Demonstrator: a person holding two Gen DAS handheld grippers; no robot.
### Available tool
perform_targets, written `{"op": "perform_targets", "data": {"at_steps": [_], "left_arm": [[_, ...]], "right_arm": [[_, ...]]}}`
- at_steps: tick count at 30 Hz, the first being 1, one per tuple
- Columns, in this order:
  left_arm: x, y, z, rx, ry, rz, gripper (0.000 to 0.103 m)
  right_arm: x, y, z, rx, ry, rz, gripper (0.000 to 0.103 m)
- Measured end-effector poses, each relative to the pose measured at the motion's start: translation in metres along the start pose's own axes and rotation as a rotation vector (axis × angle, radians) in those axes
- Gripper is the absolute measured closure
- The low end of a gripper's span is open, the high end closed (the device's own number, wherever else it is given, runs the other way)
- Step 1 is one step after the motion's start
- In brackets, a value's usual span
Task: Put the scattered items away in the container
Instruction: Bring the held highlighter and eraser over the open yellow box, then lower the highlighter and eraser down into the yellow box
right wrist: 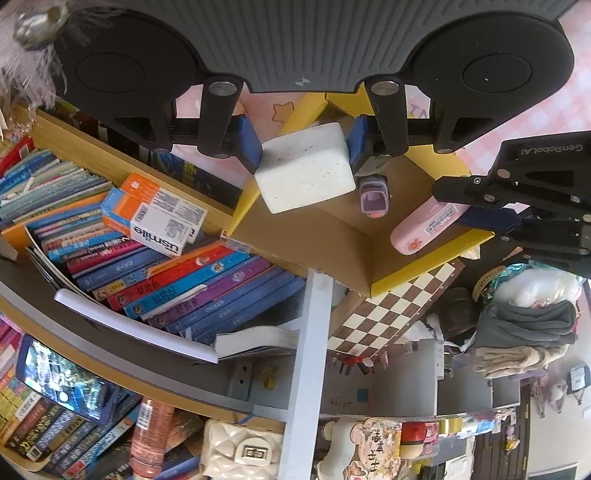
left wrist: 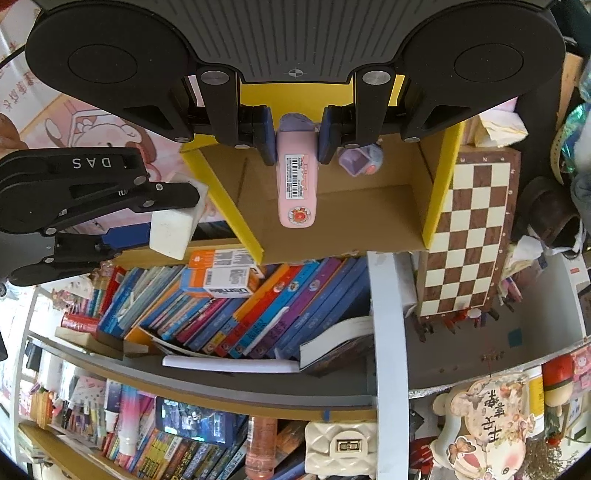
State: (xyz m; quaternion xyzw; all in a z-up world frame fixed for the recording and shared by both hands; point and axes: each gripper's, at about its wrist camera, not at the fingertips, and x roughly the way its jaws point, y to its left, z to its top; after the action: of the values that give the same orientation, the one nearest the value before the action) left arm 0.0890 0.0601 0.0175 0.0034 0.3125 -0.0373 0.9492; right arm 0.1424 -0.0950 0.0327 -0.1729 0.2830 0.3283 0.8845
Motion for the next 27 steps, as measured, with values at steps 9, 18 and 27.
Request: {"op": "perform_targets", "data": {"at_steps": [9,18,27], "left_arm": [[0.026,0.014,0.009,0.032,0.039,0.029,0.080],[0.053,0.028,0.013,0.084,0.107,0.054,0.080],[0.082,0.041,0.015,0.114,0.207,0.061,0.080]], "right_arm": [[0.027,-0.001,0.015,-0.027,0.007,0.031,0.057],[0.057,-0.004,0.023,-0.059,0.032,0.051,0.057],[0.091,-0.011,0.035,-0.086,0.062,0.060,0.057]]}}
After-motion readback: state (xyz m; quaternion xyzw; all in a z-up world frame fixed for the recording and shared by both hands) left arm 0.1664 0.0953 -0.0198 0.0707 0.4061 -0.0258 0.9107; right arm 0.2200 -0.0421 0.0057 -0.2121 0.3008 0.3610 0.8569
